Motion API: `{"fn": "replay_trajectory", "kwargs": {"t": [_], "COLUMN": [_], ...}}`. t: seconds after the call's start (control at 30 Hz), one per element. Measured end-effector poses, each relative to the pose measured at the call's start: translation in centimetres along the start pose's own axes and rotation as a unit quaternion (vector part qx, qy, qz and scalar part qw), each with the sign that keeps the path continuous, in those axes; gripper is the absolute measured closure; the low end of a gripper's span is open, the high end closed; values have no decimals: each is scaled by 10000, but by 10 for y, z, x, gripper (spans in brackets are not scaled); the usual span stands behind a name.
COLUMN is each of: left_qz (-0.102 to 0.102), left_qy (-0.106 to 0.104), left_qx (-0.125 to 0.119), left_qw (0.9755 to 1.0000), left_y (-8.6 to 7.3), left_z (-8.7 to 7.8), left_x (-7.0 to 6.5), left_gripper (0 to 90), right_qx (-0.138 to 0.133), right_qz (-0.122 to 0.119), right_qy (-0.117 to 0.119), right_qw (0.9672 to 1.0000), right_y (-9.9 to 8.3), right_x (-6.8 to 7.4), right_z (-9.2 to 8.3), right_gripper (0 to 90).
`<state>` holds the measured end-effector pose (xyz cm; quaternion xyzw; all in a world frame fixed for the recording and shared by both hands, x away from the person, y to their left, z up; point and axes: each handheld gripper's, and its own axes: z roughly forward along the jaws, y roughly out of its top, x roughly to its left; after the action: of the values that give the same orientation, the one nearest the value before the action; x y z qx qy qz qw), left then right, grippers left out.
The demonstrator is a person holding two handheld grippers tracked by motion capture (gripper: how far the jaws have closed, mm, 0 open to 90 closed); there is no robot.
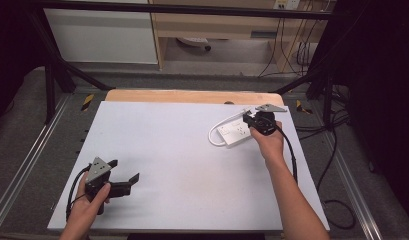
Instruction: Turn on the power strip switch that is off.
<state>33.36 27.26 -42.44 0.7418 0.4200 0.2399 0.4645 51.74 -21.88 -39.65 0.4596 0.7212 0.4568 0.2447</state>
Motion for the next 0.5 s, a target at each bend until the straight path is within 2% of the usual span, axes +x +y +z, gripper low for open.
{"fn": "replay_trajectory", "kwargs": {"t": [0.5], "left_qz": [-32], "left_qy": [-1], "left_qx": [16], "left_qw": [10000], "left_y": [-1], "left_z": [0], "left_x": [1], "left_gripper": [60], "right_qx": [-180], "right_qz": [-69], "right_qy": [82], "right_qw": [9998], "right_y": [9], "right_x": [6], "right_z": [-19], "right_gripper": [900]}}
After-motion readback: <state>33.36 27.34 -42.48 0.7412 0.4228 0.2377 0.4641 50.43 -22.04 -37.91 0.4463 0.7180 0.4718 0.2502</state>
